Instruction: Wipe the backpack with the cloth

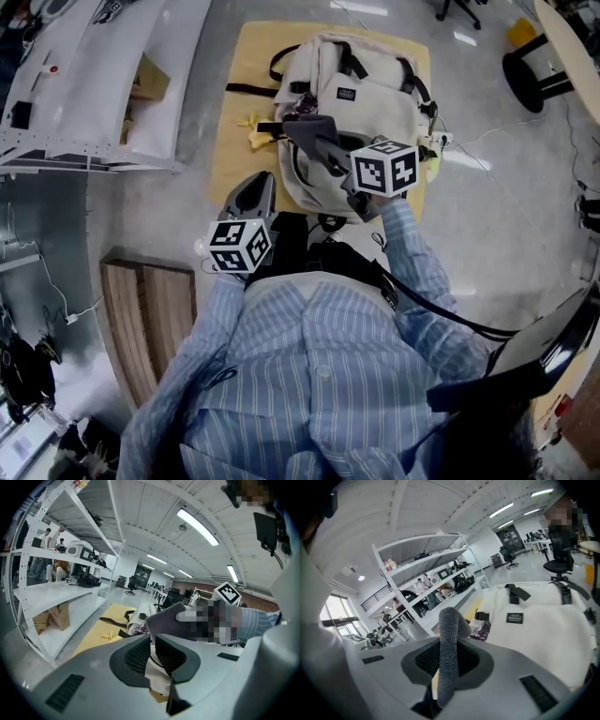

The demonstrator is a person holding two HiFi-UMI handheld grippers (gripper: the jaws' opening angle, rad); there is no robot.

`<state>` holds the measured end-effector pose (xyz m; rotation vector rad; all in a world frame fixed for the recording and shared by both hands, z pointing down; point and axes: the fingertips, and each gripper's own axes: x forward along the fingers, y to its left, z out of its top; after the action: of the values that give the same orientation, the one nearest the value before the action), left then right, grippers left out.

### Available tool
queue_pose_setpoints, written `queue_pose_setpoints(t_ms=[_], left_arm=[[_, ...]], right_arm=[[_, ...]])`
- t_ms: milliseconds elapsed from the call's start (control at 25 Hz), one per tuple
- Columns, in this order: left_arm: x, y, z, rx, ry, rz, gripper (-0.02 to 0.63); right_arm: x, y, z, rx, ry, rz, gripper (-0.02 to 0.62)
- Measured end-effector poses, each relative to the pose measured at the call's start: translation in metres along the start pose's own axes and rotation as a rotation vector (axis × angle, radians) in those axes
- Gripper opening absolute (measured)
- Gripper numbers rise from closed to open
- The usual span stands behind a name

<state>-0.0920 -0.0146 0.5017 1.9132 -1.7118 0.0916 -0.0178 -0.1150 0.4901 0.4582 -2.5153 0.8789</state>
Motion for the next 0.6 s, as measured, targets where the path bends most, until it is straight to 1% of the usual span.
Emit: queue_pose_setpoints(t_ms=[120,280,440,600], left_arm=[[0.000,0.011,0.003,-0.008,-0.003,0.015,0.034],[0.004,0.020,0.007,-0.010,-0.004,0.016,0.034],[0.010,0.021,0.006,-0.009,0.010,0.002,0.034],[0.021,0.013,0.006,0.006,0.028,-0.033,0.034]], right_arm=[[0.030,0.005,-0.002,-0.007,0.031,0.017,0.048],[0.041,-0.012,-0.011,-0.003,0.057,-0.019,0.048],[0.019,-0.038,-0.016,0.030,0.043,-0.066,0.048],[-0.018,-0.067,-0.021,0.048,0.023,-0.136,0.048]])
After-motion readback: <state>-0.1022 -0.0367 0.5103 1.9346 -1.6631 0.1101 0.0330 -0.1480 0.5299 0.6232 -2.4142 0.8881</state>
